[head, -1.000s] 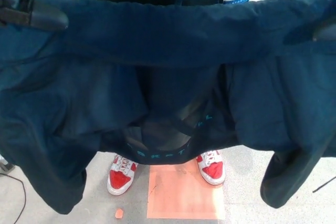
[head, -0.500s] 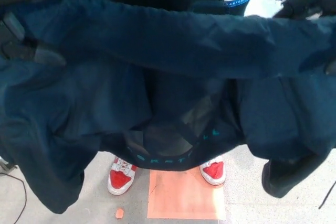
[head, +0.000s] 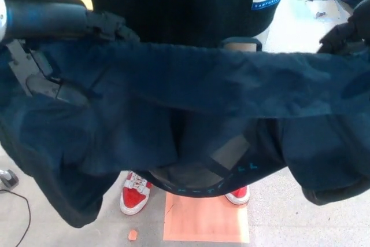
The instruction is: A person hands a coat to the robot and the robot grabs it with both hands and holds it while the person wears the coat.
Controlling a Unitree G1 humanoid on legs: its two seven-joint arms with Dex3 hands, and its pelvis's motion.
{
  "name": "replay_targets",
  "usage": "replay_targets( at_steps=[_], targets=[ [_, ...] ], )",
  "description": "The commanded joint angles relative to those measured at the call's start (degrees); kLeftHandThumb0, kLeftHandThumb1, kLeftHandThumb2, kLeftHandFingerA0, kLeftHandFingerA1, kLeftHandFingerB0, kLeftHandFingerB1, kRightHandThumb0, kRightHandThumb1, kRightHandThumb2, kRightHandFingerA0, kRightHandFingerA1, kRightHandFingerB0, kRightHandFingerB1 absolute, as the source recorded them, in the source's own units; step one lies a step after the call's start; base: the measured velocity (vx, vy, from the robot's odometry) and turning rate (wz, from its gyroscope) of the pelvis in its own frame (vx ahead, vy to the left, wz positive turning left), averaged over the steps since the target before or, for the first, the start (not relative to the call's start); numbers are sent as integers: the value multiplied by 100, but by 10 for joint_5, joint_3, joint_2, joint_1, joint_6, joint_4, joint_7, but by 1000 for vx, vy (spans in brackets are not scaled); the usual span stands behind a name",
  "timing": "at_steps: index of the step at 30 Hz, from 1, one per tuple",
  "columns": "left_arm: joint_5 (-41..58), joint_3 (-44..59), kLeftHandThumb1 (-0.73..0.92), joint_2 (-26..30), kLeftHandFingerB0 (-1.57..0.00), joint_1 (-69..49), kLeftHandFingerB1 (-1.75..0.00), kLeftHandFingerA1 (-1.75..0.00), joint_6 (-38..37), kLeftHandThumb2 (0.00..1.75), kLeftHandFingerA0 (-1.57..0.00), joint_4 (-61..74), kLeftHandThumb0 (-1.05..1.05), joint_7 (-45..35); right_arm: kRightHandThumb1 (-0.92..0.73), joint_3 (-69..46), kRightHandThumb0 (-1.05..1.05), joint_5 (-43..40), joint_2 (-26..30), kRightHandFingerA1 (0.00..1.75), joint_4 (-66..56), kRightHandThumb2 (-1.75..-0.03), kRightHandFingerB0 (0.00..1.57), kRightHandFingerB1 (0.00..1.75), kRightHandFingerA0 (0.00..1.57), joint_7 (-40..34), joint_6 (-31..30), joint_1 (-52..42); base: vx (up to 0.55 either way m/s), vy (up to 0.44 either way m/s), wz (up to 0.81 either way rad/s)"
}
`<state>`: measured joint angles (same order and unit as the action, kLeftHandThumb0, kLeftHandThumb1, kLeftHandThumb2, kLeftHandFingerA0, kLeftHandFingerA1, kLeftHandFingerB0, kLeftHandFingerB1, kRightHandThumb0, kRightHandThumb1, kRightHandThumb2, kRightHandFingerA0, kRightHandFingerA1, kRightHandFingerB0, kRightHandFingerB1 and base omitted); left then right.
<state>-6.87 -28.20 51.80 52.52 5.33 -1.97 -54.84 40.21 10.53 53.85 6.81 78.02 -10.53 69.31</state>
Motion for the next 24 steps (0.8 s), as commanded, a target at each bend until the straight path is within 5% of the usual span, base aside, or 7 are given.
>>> replay_targets(
  at_steps=[1,4,5,6,8,9,24],
  targets=[
    [-57,-3,65,7,-37,-22,-32,-66,28,61,-80,-20,-92,-32,-65,-15,-89,47,23,68,21,-73,40,40,85,30,10,-44,0,0,0],
    [-107,15,79,8,-82,-60,-95,-141,-40,66,-85,-7,-89,62,-87,-60,-70,55,28,55,0,-67,87,52,107,-61,42,-92,0,0,0],
    [-135,31,92,1,-77,-92,-155,-170,-60,74,-87,5,-71,136,-92,-95,-54,57,25,58,-19,-70,74,52,71,-129,51,-132,0,0,0],
    [-157,40,86,-2,-80,-112,-117,-132,-77,116,-102,10,-67,184,-92,-119,-49,61,20,97,-31,-69,73,80,68,-178,57,-163,0,0,0],
    [-186,49,82,-6,-80,-132,-113,-131,-122,112,-106,2,-56,250,-92,-149,-45,84,10,140,-48,-70,82,72,76,-256,64,-208,0,0,0],
    [-197,54,90,-13,-63,-142,-158,-175,-130,66,-79,-2,-36,283,-90,-163,-35,95,6,175,-52,-66,53,144,74,-296,77,-228,0,0,0],
    [-278,69,85,-56,-65,-199,-160,-171,-169,65,-89,-33,-34,508,-85,-274,-32,150,-44,156,-30,-65,77,132,91,-583,218,-375,0,0,0]
  ],
)
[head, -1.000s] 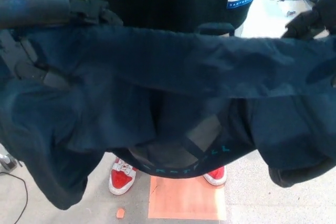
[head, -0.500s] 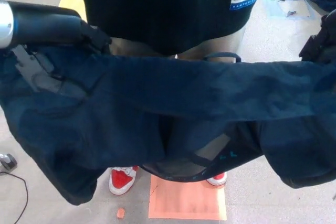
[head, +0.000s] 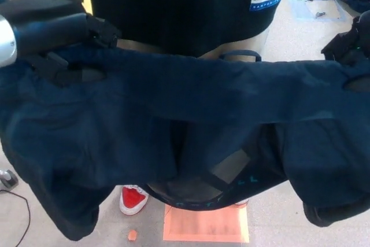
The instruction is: A person hands a coat to the robot and the robot grabs it with both hands and holds it while the person wears the coat.
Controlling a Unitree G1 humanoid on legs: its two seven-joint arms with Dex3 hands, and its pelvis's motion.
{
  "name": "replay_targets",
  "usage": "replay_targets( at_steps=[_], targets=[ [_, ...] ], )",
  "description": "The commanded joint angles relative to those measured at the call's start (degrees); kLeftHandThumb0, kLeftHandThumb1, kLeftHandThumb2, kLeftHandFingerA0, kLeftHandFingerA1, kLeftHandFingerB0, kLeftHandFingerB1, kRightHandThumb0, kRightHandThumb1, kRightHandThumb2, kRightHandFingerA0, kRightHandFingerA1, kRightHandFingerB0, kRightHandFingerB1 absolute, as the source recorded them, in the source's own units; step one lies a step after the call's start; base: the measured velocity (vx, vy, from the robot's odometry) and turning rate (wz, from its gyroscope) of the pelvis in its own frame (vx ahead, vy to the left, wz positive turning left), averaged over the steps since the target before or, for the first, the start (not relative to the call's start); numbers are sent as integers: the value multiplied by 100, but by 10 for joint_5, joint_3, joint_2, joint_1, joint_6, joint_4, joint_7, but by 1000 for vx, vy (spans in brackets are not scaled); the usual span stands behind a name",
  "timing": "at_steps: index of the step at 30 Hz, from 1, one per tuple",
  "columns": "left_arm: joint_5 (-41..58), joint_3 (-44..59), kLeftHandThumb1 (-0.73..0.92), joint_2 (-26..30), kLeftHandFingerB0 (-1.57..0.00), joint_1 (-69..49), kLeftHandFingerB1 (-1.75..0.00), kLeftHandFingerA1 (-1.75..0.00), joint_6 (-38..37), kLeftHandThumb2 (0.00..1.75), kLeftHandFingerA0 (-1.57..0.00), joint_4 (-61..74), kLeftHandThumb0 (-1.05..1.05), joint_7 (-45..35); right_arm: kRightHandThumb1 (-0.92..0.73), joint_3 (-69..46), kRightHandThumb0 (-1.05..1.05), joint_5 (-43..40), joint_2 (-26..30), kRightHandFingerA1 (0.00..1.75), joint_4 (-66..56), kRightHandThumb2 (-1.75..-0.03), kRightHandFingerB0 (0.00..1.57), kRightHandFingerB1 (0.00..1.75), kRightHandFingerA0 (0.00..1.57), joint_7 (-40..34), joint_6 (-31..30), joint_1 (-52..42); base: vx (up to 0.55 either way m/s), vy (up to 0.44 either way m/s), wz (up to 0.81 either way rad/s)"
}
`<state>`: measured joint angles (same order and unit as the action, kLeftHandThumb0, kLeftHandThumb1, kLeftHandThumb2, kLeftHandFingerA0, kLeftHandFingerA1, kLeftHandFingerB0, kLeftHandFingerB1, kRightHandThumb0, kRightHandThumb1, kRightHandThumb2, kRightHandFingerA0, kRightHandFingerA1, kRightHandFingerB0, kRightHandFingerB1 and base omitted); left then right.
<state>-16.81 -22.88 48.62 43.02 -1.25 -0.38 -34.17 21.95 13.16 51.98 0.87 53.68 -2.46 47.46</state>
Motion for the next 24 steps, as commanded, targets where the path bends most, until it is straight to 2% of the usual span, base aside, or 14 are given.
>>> replay_targets(
  at_steps=[1,4,5,7,8,9,11,13,17,18,19,20,21,24],
  targets=[
    [-188,16,85,-22,-67,-107,-153,-174,-109,69,-87,-53,-34,318,-85,-90,-32,129,-28,159,31,-65,76,140,91,-346,136,-154,0,0,0],
    [-193,23,87,-18,-62,-120,-162,-174,-116,65,-86,-59,-34,345,-85,-92,-31,130,-40,154,40,-65,80,137,95,-361,140,-150,0,0,0],
    [-199,30,86,-11,-62,-133,-163,-175,-116,65,-88,-56,-35,359,-83,-87,-30,135,-51,150,44,-68,85,130,97,-371,141,-145,0,0,0],
    [-207,31,87,-9,-62,-140,-165,-175,-111,65,-89,-56,-36,370,-84,-85,-31,144,-57,140,46,-67,88,123,101,-385,138,-144,0,0,0],
    [-206,35,86,-14,-63,-146,-164,-175,-108,65,-88,-56,-35,379,-85,-90,-33,147,-68,125,44,-65,90,110,103,-398,122,-145,0,0,0],
    [-206,36,86,-17,-63,-149,-164,-175,-107,65,-88,-56,-35,384,-85,-92,-33,148,-73,125,44,-65,90,110,103,-404,116,-146,0,0,0],
    [-223,31,86,-30,-64,-156,-158,-174,-89,66,-87,-55,-39,408,-85,-101,-32,154,-86,108,49,-65,92,97,104,-439,114,-153,0,0,0],
    [-240,26,85,-48,-64,-164,-159,-173,-76,66,-87,-67,-37,457,-86,-107,-31,172,-111,109,56,-65,92,101,106,-499,101,-162,0,0,0],
    [-244,15,87,-82,-63,-172,-152,-173,-61,70,-82,-84,-36,490,-83,-123,-31,183,-131,119,59,-64,98,108,109,-555,94,-185,0,0,0],
    [-259,2,82,-92,-65,-171,-150,-171,-64,68,-86,-102,-35,523,-84,-127,-30,189,-139,103,65,-64,104,84,116,-585,94,-192,0,0,0],
    [-265,-3,82,-96,-65,-170,-150,-171,-66,68,-86,-110,-35,538,-84,-128,-30,192,-143,103,68,-64,104,84,116,-597,94,-194,0,0,0],
    [-272,-8,82,-99,-66,-168,-155,-166,-71,64,-93,-118,-32,551,-86,-130,-32,194,-145,91,65,-66,106,79,118,-597,87,-198,0,0,0],
    [-291,-19,82,-102,-68,-164,-151,-171,-71,70,-90,-131,-35,582,-87,-131,-32,202,-150,92,62,-66,103,85,116,-609,74,-200,0,0,0],
    [-306,-31,81,-111,-63,-160,-151,-174,-80,67,-89,-158,-32,627,-85,-131,-30,214,-164,102,74,-65,101,91,115,-644,70,-195,0,0,0]
  ],
)
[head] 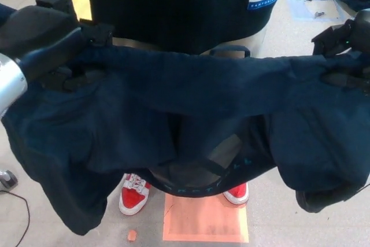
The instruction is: A person hands a coat to the robot and the robot grabs it with both hands and holds it while the person wears the coat.
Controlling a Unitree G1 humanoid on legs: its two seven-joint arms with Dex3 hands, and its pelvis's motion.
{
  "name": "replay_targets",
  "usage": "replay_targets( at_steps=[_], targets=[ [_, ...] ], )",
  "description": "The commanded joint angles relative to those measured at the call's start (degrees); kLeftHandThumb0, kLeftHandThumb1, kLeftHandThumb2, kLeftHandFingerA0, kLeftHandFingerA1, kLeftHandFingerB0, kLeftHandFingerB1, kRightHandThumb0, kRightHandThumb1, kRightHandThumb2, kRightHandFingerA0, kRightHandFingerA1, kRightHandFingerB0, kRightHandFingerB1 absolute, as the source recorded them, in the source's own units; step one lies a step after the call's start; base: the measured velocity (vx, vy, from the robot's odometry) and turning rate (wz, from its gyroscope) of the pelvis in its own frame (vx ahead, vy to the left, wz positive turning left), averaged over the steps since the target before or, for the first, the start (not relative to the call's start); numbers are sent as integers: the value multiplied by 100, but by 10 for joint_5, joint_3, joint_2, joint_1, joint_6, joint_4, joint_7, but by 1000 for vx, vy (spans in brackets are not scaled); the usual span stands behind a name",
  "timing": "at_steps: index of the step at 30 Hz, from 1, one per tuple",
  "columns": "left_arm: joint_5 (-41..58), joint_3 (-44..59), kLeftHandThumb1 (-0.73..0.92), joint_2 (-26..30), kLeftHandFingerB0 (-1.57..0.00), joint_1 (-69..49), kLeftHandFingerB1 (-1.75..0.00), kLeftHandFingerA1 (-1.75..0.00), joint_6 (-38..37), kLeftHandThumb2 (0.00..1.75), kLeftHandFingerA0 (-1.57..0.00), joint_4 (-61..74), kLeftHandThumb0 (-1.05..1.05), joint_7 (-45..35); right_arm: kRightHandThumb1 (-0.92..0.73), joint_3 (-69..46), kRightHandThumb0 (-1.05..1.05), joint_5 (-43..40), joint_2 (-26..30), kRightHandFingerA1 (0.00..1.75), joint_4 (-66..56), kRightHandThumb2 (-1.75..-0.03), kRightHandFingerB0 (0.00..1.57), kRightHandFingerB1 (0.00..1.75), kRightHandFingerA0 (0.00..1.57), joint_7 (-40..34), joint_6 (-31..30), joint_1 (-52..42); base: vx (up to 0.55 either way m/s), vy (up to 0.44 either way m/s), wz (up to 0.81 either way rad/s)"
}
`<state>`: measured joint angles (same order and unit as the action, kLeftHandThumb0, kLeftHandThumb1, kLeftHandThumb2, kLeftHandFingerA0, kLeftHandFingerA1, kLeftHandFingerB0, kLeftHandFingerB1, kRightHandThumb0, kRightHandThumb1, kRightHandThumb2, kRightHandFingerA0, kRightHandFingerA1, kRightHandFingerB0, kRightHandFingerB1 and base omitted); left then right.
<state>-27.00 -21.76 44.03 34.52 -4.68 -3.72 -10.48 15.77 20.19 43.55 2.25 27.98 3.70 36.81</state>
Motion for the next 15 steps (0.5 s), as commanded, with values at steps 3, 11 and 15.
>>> replay_targets(
  at_steps=[3,11,15],
  targets=[
    [-245,-65,81,-69,-61,-62,-160,-175,-31,63,-92,-145,-31,444,-82,-80,-28,137,-104,125,70,-65,91,100,105,-414,2,-76,0,0,0],
    [-269,-72,53,-83,-91,-9,-128,-146,-28,87,-123,-179,-39,520,-87,-92,-36,144,-126,154,96,-70,76,142,92,-457,-16,9,0,0,0],
    [-277,-64,54,-86,-91,16,-129,-147,-10,87,-123,-175,-39,526,-87,-91,-37,154,-136,146,100,-69,86,118,97,-452,-55,43,0,0,0]
  ],
)
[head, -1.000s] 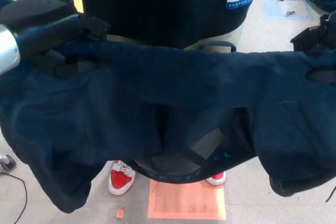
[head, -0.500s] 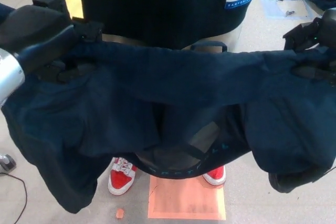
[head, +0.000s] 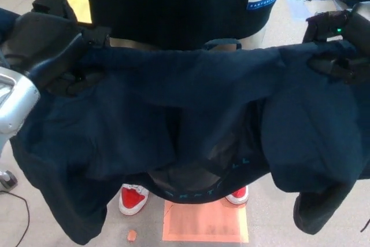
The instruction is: A person hands a coat to the robot and the robot grabs it with both hands and holds it while the person wears the coat.
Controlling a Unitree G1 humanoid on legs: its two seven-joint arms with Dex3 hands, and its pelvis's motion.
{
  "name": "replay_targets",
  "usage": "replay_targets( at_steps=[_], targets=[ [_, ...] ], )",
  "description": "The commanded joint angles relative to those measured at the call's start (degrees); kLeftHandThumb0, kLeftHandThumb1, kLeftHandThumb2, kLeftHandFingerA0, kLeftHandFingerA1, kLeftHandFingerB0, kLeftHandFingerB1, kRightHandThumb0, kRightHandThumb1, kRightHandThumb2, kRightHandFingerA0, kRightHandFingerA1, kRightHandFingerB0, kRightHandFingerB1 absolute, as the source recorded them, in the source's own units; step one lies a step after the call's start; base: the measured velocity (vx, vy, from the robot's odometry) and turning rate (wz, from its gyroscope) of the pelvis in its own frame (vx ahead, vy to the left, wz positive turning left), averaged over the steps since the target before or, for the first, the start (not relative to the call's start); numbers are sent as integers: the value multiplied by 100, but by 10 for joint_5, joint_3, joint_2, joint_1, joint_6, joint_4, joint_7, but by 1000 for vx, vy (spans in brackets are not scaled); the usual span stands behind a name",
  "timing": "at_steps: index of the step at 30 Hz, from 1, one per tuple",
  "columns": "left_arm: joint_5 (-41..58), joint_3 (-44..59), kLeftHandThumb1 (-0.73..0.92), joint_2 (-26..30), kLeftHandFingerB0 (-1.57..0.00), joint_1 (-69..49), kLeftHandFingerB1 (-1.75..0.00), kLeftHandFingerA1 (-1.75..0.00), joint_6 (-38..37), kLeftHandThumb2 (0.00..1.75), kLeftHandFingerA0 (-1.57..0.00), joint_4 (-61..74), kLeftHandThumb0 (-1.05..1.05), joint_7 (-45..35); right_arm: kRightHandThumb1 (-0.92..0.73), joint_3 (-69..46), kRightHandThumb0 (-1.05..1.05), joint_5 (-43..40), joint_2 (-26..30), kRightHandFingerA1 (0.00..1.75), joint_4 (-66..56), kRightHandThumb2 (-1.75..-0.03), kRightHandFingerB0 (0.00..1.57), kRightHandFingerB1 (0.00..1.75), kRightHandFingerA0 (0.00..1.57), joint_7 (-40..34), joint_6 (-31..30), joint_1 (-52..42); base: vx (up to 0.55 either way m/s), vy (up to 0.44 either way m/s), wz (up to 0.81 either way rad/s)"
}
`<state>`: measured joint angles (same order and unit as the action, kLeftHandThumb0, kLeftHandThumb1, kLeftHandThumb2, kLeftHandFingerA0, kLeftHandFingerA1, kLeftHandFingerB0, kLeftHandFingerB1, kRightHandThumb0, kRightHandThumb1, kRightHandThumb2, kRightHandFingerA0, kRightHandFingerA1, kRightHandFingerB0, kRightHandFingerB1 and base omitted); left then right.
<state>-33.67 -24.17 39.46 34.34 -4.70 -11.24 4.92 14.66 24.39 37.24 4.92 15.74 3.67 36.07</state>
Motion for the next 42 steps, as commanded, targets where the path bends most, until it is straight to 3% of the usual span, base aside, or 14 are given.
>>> replay_targets(
  at_steps=[1,4,5,9,10,14,15,18,20,23,24,27,30,42],
  targets=[
    [-207,-30,55,-40,-92,29,-126,-145,-10,90,-126,-95,-36,380,-91,-73,-41,128,-73,120,84,-67,91,99,101,-341,-70,70,0,0,0],
    [-201,-10,57,-41,-90,65,-126,-145,-11,91,-125,-104,-36,395,-88,-84,-40,112,-88,111,119,-66,89,96,104,-383,-42,114,0,0,0],
    [-198,-5,59,-41,-87,76,-124,-145,-11,92,-123,-109,-37,397,-85,-88,-37,108,-93,142,132,-68,80,127,98,-400,-28,129,0,0,0],
    [-191,5,59,-39,-88,112,-123,-144,-20,94,-125,-128,-37,408,-84,-93,-34,105,-92,153,146,-69,76,135,95,-419,1,165,0,0,0],
    [-189,7,82,-38,-63,119,-164,-175,-18,63,-94,-127,-32,400,-86,-94,-35,105,-93,153,147,-66,73,138,96,-420,-1,173,0,0,0],
    [-187,17,84,-35,-68,142,-163,-174,-3,66,-96,-115,-36,377,-89,-101,-38,105,-99,159,138,-67,73,145,96,-412,-14,202,0,0,0],
    [-183,23,82,-36,-72,155,-160,-171,-13,65,-98,-112,-34,384,-88,-104,-39,102,-102,157,130,-72,73,124,93,-403,-20,216,0,0,0],
    [-190,24,81,-33,-71,169,-160,-174,-8,65,-95,-109,-34,381,-90,-103,-41,111,-102,158,135,-67,74,132,94,-412,-11,228,0,0,0],
    [-186,32,79,-26,-70,189,-162,-175,-17,64,-96,-111,-35,384,-89,-98,-39,124,-92,129,135,-67,83,73,100,-408,-10,240,0,0,0],
    [-185,38,80,-18,-70,208,-163,-175,-22,64,-96,-112,-36,385,-88,-98,-37,135,-84,102,123,-65,80,65,105,-386,-32,248,0,0,0],
    [-187,42,81,-14,-72,218,-162,-174,-19,65,-96,-107,-36,382,-86,-106,-35,119,-84,160,138,-66,80,139,98,-397,-3,259,0,0,0],
    [-185,49,79,-10,-70,237,-161,-174,-16,64,-97,-100,-36,375,-85,-108,-38,119,-81,160,162,-72,94,132,101,-417,14,283,0,0,0],
    [-195,49,81,-7,-68,262,-161,-174,-18,64,-97,-108,-37,390,-86,-108,-43,118,-77,174,171,-73,87,154,94,-412,13,304,0,0,0],
    [-203,44,82,-9,-71,403,-165,-175,-52,65,-96,-189,-38,409,-87,-92,-41,128,-60,165,250,-68,83,147,100,-414,34,423,0,0,0]
  ],
)
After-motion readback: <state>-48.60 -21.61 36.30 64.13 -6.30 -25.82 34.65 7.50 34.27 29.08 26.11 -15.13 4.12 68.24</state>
